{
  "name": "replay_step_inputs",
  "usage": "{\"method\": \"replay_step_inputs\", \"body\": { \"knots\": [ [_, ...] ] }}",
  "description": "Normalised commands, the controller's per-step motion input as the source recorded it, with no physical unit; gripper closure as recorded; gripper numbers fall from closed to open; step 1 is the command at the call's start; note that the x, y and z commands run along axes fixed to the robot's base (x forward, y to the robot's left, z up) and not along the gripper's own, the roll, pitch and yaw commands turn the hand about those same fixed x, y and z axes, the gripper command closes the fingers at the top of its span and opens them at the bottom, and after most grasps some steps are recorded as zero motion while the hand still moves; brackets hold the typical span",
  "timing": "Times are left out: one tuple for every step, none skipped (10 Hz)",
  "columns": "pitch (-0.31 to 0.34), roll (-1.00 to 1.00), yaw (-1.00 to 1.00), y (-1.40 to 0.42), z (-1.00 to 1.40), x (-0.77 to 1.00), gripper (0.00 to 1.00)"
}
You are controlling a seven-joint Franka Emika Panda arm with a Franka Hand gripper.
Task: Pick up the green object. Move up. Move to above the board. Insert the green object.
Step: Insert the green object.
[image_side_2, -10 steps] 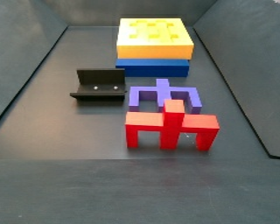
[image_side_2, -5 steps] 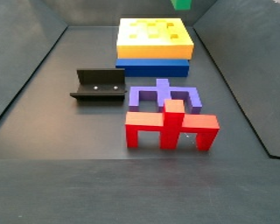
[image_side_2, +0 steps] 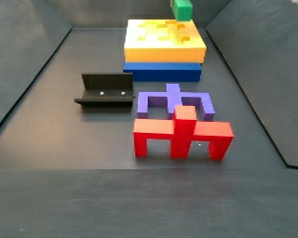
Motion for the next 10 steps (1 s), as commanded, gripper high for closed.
{"method": "replay_step_inputs", "body": {
  "knots": [
    [0.0,0.19,0.0,0.1,-0.75,0.18,1.0],
    [-0.01,0.12,0.0,0.17,-0.69,0.06,1.0],
    [-0.067,0.0,0.0,0.1,-0.64,0.16,1.0],
    [-0.104,0.0,0.01,0.0,-0.63,0.15,1.0],
    [-0.146,-0.09,0.0,0.0,-0.47,0.05,1.0],
    [-0.123,-0.02,0.0,0.0,-0.48,0.03,1.0],
    [-0.056,0.0,0.0,0.0,-0.41,0.05,1.0],
    [-0.041,0.0,0.0,0.0,-0.29,0.0,1.0],
    [-0.057,0.02,0.0,-0.07,-0.24,0.0,1.0],
    [-0.04,0.08,0.0,-0.09,-0.29,0.0,1.0]
  ]
}}
